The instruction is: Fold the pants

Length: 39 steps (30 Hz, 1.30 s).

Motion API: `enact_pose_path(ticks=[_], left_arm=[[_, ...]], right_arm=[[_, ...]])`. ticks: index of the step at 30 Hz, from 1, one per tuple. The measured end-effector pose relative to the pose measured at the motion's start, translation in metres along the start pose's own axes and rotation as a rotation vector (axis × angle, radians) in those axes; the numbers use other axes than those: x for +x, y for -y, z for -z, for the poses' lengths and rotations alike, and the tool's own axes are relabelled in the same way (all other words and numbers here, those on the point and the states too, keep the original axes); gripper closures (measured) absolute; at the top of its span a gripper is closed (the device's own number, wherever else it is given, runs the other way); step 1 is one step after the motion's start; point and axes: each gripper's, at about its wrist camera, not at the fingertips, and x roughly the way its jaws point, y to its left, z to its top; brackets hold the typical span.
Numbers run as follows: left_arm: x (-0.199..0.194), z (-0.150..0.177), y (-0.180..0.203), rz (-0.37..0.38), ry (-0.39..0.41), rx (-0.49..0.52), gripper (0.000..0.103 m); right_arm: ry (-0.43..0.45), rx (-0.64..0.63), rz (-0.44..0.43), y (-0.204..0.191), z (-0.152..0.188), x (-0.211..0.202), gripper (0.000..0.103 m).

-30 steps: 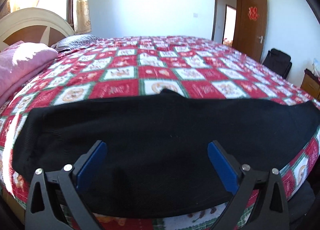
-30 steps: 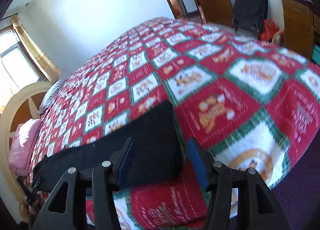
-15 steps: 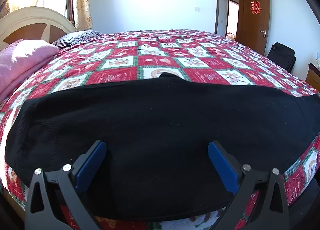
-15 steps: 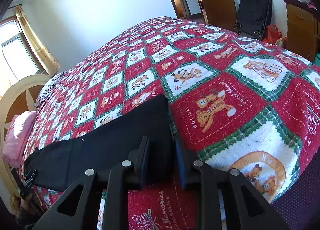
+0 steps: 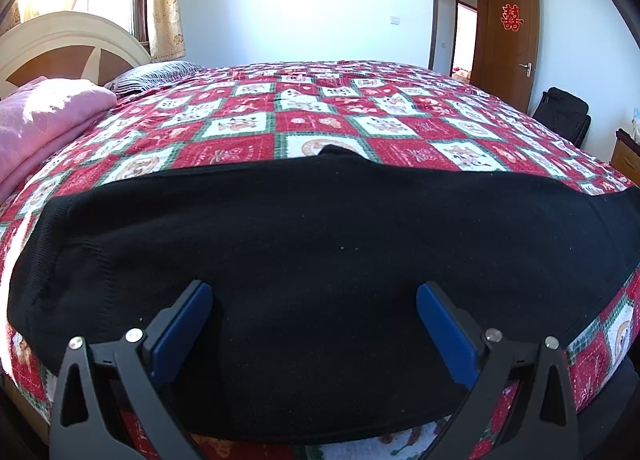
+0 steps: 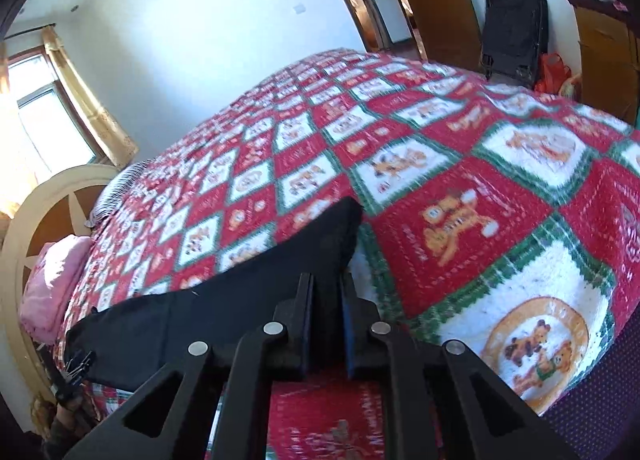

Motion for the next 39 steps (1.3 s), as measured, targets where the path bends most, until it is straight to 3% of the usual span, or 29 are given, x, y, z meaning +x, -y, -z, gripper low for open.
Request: enact_pose_path(ticks=[14,31,39], left_arm=[[-0.015,-0.013,-0.015,0.006,0.014,-0.094,0.000],[-0.018,-0.018,-0.018,0.049,0.013,-0.122,0.000],[-0.023,-0.021,-0.003,0.110,0.018,-0.082,0.000]], right_arm=[[0.057,-0.148,-0.116,-0.093,0.001,-0.023,0.091],[-0.048,-0.356,-0.266,-0.215,0.032,0.016,0.091],[-0.122,-0.426,-0.317,-0.261,0.055,0.051,0.091]])
